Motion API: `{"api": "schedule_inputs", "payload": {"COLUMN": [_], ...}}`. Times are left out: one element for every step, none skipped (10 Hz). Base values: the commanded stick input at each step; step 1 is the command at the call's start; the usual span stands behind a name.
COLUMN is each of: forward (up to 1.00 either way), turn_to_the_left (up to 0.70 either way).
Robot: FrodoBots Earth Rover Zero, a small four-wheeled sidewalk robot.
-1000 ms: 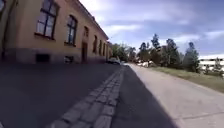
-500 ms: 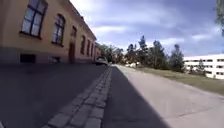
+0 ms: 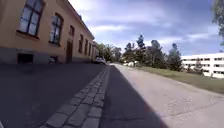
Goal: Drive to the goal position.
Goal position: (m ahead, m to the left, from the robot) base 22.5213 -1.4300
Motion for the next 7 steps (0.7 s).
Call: {"api": "schedule_inputs", "payload": {"forward": [0.0, 0.0, 0.32, 0.7, 0.7, 0.7, 0.7], "turn_to_the_left": [0.0, 0.0, 0.03, 0.07, 0.07, 0.07, 0.07]}}
